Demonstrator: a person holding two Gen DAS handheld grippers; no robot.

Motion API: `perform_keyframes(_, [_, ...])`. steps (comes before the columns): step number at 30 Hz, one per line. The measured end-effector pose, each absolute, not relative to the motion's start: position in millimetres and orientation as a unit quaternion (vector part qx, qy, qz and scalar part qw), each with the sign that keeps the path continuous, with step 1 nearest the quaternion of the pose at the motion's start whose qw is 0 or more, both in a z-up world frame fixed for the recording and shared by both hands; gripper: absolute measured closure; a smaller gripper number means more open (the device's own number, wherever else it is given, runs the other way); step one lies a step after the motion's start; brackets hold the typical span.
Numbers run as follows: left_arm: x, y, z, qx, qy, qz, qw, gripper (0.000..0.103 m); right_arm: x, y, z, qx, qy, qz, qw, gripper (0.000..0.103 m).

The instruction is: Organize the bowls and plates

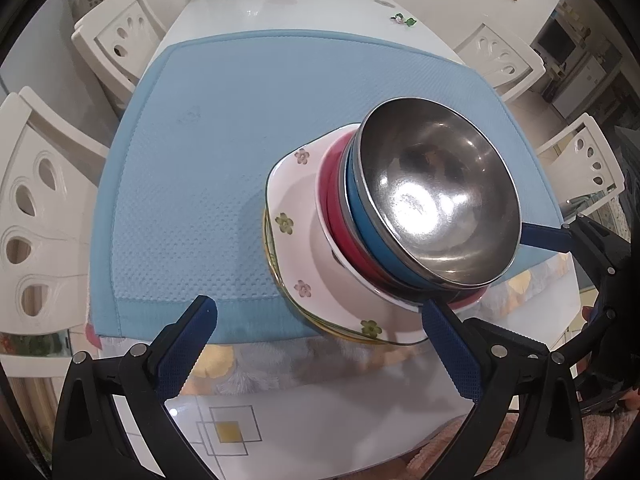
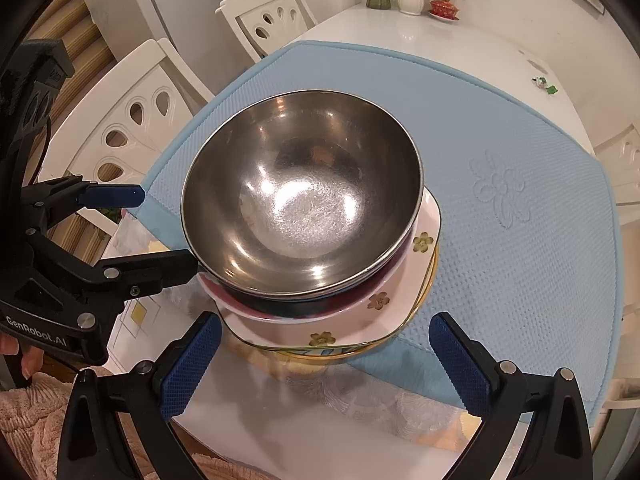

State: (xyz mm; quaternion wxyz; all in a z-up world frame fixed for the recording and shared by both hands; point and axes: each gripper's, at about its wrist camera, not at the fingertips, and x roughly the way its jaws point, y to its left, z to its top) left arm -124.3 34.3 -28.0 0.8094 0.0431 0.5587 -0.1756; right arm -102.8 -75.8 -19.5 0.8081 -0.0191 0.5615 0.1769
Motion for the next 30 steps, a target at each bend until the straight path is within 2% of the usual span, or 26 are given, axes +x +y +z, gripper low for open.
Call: perform_keyframes(30, [-128.9,28.6,-29.5,0.041,0.562,-0.171,0.808,0.000,-106.2,-75.9,-23.6,-0.021,0.569,0.182,0.802,0.000])
